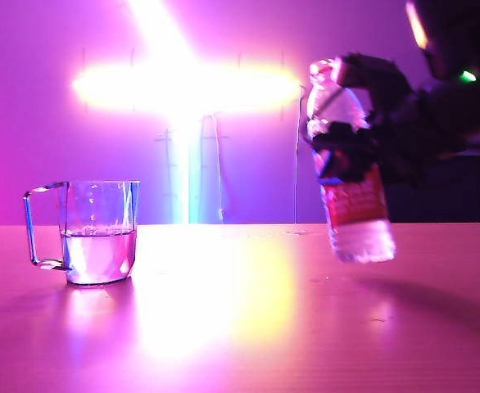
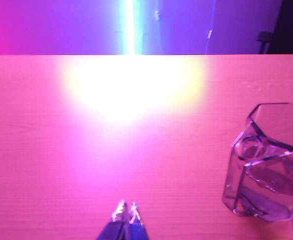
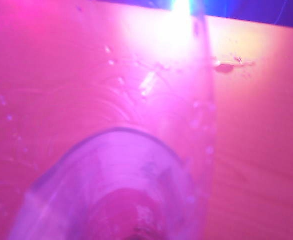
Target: Pick up the mineral water bottle on the table and pour water into the mug until it's half full.
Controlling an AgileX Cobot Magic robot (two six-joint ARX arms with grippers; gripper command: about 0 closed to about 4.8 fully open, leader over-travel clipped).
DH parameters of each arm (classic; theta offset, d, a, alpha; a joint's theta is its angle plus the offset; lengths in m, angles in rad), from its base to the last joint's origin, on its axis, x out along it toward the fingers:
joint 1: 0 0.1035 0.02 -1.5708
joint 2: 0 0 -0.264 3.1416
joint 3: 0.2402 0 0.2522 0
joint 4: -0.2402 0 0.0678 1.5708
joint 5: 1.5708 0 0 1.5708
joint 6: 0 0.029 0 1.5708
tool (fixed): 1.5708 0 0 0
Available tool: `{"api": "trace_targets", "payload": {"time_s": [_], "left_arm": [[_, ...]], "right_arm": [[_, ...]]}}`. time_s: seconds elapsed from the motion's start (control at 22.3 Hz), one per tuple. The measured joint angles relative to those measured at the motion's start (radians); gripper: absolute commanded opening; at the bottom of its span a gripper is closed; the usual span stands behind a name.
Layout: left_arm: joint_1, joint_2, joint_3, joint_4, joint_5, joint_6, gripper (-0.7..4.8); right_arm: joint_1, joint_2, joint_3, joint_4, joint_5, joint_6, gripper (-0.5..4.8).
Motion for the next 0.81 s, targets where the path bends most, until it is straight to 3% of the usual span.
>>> {"api": "trace_targets", "payload": {"time_s": [0.27,0.58,0.81], "left_arm": [[0.038,0.0,0.0,0.0,0.0,0.0,-0.02],[0.047,0.0,0.0,0.0,-0.001,0.0,-0.02],[0.047,0.0,0.0,0.0,-0.001,0.0,-0.02]], "right_arm": [[-0.008,0.0,-0.13,0.198,-0.013,0.003,2.16],[-0.019,-0.001,-0.197,0.298,-0.007,0.003,2.21],[-0.088,-0.002,-0.24,0.365,-0.006,0.003,2.35]]}}
